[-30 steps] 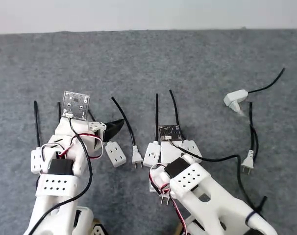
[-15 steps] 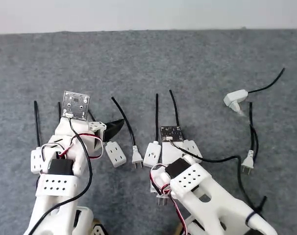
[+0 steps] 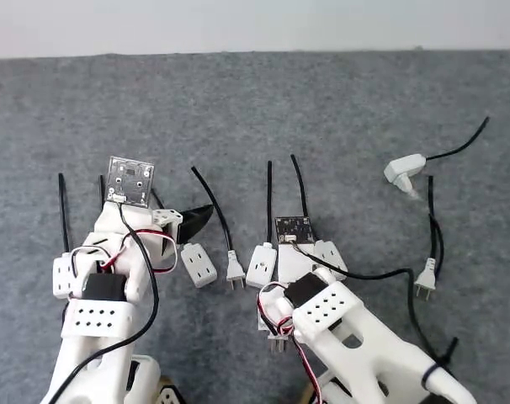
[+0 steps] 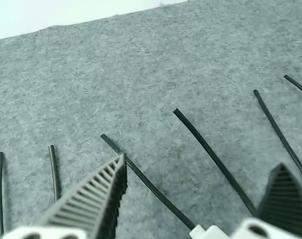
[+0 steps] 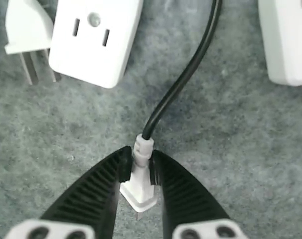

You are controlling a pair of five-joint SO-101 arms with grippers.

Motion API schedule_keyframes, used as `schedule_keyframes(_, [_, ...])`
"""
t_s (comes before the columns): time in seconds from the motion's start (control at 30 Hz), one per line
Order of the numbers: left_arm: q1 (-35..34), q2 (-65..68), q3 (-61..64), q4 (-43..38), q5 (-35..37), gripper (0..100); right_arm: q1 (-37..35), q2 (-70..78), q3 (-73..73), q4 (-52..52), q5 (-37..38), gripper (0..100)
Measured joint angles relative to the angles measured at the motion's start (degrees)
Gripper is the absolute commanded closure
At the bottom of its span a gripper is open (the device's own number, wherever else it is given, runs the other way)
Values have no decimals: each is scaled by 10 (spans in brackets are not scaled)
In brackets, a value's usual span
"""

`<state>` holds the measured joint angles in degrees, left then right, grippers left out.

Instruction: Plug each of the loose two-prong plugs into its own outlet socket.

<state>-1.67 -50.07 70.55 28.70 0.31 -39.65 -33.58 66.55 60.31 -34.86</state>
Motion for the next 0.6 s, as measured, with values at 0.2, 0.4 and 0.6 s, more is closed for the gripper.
schedule_keyframes(0.2, [0,0,0,0,0,589,2,0,0,-3,80,991])
schedule_keyframes(0.4, [0,0,0,0,0,589,70,-1,-9,0,212,991])
schedule_keyframes(0.6, [0,0,0,0,0,589,114,-1,-43,12,309,991])
